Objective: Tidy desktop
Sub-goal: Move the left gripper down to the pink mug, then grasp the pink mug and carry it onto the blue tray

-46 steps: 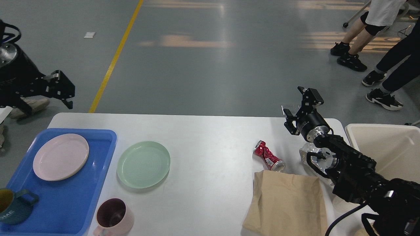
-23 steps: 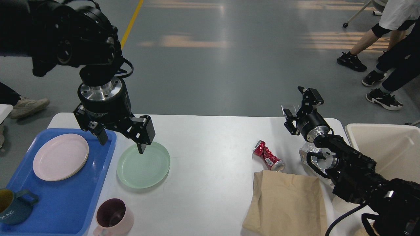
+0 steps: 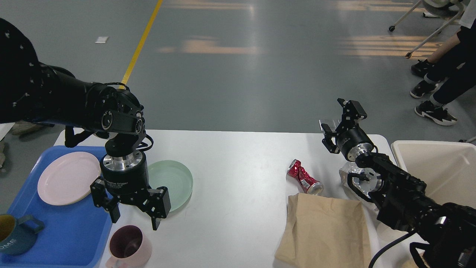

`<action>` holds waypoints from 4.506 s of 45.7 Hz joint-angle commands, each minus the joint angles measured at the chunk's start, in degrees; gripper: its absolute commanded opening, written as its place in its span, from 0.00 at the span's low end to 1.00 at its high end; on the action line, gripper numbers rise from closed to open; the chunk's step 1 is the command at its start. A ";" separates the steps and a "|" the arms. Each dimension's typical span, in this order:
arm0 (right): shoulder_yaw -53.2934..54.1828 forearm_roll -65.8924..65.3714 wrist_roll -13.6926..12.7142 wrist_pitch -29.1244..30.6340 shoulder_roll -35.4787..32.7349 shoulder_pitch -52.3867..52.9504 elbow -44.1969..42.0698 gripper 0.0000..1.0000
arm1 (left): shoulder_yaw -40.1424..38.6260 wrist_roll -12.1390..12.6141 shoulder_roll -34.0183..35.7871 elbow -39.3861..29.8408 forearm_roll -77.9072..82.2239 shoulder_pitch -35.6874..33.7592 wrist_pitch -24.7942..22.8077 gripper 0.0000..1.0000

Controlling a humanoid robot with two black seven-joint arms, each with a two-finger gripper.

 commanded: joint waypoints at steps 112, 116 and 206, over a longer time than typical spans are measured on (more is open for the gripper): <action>0.00 0.00 0.00 0.00 0.00 0.00 -0.03 1.00 | 0.88 0.79 -3.88 12.49 0.85 23.45 17.02 0.61; 0.00 0.00 0.00 0.00 0.00 0.00 0.06 1.00 | 0.88 0.78 -3.88 12.49 0.41 23.37 16.93 0.47; 0.00 0.00 0.00 0.00 0.00 0.00 -0.03 1.00 | 6.50 -0.09 24.42 30.25 -3.90 23.54 -0.01 0.01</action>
